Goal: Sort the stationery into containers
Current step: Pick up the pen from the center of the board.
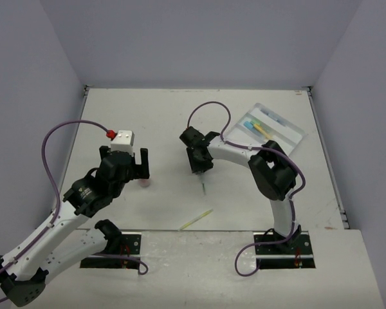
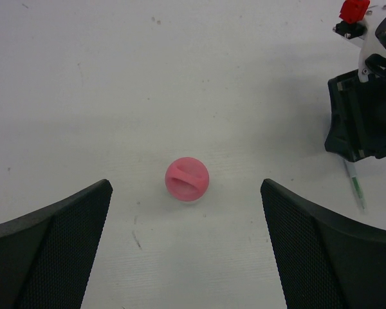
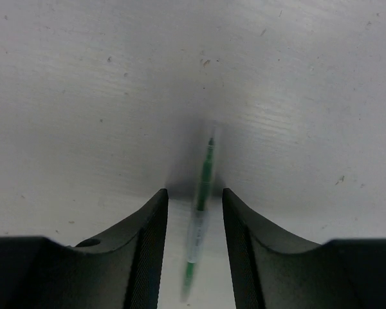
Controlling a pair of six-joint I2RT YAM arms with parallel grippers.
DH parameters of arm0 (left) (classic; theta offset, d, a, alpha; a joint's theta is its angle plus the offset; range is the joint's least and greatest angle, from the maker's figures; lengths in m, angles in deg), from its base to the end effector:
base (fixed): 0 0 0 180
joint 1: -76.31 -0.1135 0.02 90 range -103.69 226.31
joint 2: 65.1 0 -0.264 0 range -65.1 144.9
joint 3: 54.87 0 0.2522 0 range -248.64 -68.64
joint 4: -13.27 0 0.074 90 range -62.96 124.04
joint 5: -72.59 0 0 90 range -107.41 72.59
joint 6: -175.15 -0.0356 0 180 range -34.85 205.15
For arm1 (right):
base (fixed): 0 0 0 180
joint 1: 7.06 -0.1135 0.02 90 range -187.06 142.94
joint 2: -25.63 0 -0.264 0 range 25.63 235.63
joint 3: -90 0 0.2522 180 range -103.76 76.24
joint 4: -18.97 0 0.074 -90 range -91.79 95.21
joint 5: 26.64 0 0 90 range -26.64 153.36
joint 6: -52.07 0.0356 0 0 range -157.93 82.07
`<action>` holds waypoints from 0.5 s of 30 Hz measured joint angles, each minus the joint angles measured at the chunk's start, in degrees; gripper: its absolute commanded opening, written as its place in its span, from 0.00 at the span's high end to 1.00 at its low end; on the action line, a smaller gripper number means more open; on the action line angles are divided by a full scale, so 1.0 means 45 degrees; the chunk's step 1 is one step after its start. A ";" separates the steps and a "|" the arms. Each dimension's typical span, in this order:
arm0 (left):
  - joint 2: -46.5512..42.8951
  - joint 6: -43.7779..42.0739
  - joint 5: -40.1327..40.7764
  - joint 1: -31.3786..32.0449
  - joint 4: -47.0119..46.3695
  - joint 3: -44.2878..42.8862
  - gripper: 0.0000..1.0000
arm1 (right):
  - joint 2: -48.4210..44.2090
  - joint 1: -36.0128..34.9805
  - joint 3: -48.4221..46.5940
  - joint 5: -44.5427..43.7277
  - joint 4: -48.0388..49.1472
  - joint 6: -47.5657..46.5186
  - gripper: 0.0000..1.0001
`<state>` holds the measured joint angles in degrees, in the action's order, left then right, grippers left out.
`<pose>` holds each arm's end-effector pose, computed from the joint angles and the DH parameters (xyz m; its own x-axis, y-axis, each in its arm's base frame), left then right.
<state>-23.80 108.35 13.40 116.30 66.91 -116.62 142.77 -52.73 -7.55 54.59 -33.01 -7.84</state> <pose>0.1232 -0.0795 0.3186 -0.4736 -0.0444 -0.8796 0.0403 0.9966 -0.0720 0.2922 0.2913 0.1603 -0.9112 -0.2236 -0.3461 -0.2502 0.9676 0.0333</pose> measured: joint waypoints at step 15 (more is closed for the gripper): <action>-0.0137 -0.0034 0.0006 0.0000 -0.0192 0.0005 0.00 | -0.1356 0.1137 0.0009 -0.0729 -0.0317 -0.3140 1.00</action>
<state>-24.42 108.20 13.43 116.30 66.05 -116.60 136.66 -47.62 -7.51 51.31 -34.44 -21.97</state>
